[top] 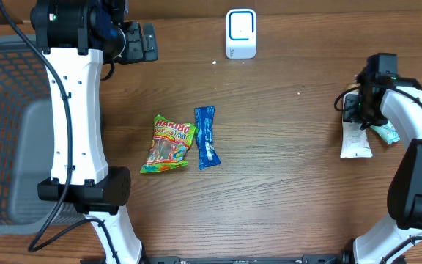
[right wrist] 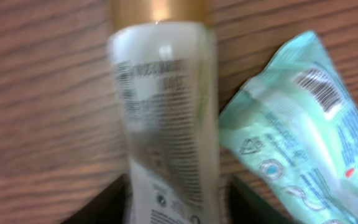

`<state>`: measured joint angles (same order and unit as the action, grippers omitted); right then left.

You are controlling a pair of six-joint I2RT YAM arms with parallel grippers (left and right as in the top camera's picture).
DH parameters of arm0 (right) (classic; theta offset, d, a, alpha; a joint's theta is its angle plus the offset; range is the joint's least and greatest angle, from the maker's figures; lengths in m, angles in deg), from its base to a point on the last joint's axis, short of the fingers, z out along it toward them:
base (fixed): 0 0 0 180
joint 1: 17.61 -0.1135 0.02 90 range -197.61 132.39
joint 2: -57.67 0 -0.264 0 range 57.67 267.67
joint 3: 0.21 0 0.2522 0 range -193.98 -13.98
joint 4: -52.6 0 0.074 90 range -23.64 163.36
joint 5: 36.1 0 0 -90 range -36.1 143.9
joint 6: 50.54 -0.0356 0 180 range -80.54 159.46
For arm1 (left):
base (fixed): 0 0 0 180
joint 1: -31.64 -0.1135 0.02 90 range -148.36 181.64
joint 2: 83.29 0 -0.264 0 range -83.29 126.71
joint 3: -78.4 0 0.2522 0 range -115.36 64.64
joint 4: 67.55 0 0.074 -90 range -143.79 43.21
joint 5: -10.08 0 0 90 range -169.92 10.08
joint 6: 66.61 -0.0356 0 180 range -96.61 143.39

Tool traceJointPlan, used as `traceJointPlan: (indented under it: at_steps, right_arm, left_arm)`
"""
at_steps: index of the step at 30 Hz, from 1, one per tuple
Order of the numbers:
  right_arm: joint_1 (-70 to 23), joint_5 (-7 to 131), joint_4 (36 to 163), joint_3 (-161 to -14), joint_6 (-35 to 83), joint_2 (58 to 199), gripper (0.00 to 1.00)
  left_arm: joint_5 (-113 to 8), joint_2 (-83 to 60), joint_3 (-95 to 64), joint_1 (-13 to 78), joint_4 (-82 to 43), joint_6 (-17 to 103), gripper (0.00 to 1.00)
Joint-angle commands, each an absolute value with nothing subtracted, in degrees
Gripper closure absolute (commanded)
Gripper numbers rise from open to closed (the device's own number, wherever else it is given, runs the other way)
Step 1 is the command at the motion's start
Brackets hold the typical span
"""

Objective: Scan the item barcode
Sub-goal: 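Carry the tube right and set it down beside the wipes pack, then move the right gripper left over the blue wrapped bar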

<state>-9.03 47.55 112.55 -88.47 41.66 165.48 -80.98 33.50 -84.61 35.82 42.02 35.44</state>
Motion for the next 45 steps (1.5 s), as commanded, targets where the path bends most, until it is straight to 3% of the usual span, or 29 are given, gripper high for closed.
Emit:
traceJointPlan:
  at_steps: [1, 3, 5, 7, 10, 15, 22, 26, 28, 29, 33, 42, 45]
  right_arm:
    - [-7.59, 50.19, 111.72, -89.44, 37.0, 164.3, 0.36]
    - [-7.59, 55.37, 112.84, -91.36, 35.95, 164.3, 0.21]
    - [-7.81, 63.26, 114.93, -94.68, 35.95, 164.3, 0.18]
    - [-8.18, 70.83, 116.95, -98.75, 35.95, 164.3, 0.27]
    - [-8.92, 80.44, 118.28, -104.32, 35.89, 164.3, 0.32]
    - [-12.18, 91.15, 114.48, -106.62, 31.43, 164.32, 0.3]
    - [-22.01, 86.83, 108.57, -102.7, 26.45, 164.54, 0.28]
    - [-29.16, 84.09, 102.98, -98.9, 23.26, 165.37, 0.21]
    - [-33.42, 83.92, 98.24, -96.32, 21.14, 166.57, 0.03]
    - [-34.84, 83.9, 96.51, -95.49, 19.8, 167.31, 0.0]
    - [-38.52, 83.92, 93.41, -94.77, 11.78, 171.71, 0.0]
    - [-43.92, 83.88, 86.04, -94.77, 3.78, 180.17, 0.24]
    - [-44.92, 81.54, 84.47, -94.77, 2.29, 180.86, 0.27]
  left_arm:
    - [-80.5, 34.2, -84.65, 36.15, 41.95, 36.25, 0.0]
    - [-80.5, 34.2, -84.65, 36.15, 41.95, 36.27, 0.0]
    - [-80.5, 34.2, -84.65, 36.15, 41.95, 36.25, 0.0]
    - [-80.5, 34.2, -84.65, 36.15, 41.95, 36.25, 0.0]
    - [-80.5, 34.2, -84.65, 36.15, 41.95, 36.27, 0.0]
    - [-80.5, 34.2, -84.65, 36.15, 41.95, 36.25, 0.0]
    - [-80.5, 34.2, -84.65, 36.15, 41.95, 36.25, 0.0]
    - [-80.5, 34.2, -84.65, 36.15, 41.95, 36.27, 0.0]
    - [-80.5, 34.2, -84.65, 36.15, 41.95, 36.25, 0.0]
    - [-80.5, 34.2, -84.65, 36.15, 41.95, 36.25, 0.0]
    - [-80.5, 34.2, -84.65, 36.15, 41.95, 36.27, 0.0]
    - [-80.5, 34.2, -84.65, 36.15, 41.95, 36.25, 0.0]
    - [-80.5, 34.2, -84.65, 36.15, 41.95, 36.25, 0.0]
